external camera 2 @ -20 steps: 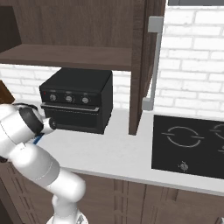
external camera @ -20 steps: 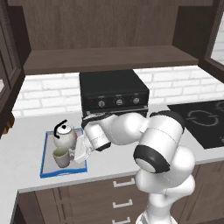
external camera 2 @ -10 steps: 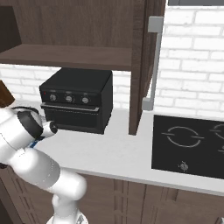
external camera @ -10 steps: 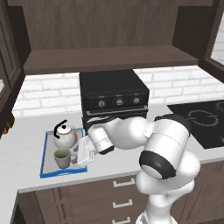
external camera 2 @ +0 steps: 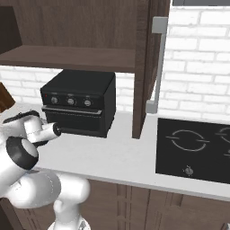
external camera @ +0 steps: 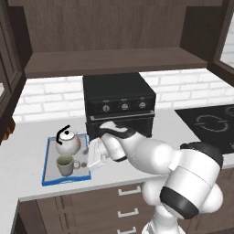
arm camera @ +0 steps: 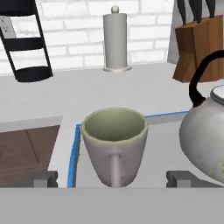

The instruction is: Pick the kettle from the counter and place it on the tray. Then pick the mug from the cabinet and place it on the tray. Then close the cabinet doors.

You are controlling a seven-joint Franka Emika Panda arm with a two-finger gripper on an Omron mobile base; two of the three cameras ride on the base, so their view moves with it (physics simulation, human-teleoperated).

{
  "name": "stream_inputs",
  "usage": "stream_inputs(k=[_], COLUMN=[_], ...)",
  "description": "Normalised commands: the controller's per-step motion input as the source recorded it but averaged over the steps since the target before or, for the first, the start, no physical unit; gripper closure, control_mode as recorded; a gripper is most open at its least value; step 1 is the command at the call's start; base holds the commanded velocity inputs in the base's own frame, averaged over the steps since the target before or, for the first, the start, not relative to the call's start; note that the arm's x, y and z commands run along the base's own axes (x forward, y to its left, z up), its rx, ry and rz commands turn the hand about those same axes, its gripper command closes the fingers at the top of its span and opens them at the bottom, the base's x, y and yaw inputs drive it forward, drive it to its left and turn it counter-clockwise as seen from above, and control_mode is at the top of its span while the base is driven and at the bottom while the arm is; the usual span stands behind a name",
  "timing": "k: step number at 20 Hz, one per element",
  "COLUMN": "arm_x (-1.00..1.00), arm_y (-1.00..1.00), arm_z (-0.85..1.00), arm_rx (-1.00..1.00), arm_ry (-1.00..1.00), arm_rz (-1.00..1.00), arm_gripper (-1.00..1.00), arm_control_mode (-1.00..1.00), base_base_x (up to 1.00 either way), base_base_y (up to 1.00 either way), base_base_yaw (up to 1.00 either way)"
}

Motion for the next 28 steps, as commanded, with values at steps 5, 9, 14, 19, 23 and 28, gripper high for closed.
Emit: stream_inputs(k=[5, 9, 14, 19, 23, 28], arm_x=[-0.23, -0.3, -0.29, -0.33, -0.41, -0.34], arm_y=[-0.22, -0.21, -0.21, -0.27, -0.31, -0.26], arm_z=[0.53, 0.53, 0.52, 0.44, 0.35, 0.29], arm_rx=[0.0, 0.0, 0.0, 0.0, 0.0, 0.0], arm_ry=[0.13, 0.17, 0.15, 0.08, 0.0, 0.04], arm_rz=[-0.22, -0.25, -0.26, -0.24, -0.29, -0.3], arm_gripper=[-1.0, -1.0, -1.0, -1.0, -1.0, -1.0], arm_control_mode=[-1.0, -1.0, -1.0, -1.0, -1.0, -1.0], base_base_x=[0.0, 0.0, 0.0, 0.0, 0.0, 0.0], base_base_y=[0.0, 0.0, 0.0, 0.0, 0.0, 0.0], base_base_yaw=[0.0, 0.0, 0.0, 0.0, 0.0, 0.0])
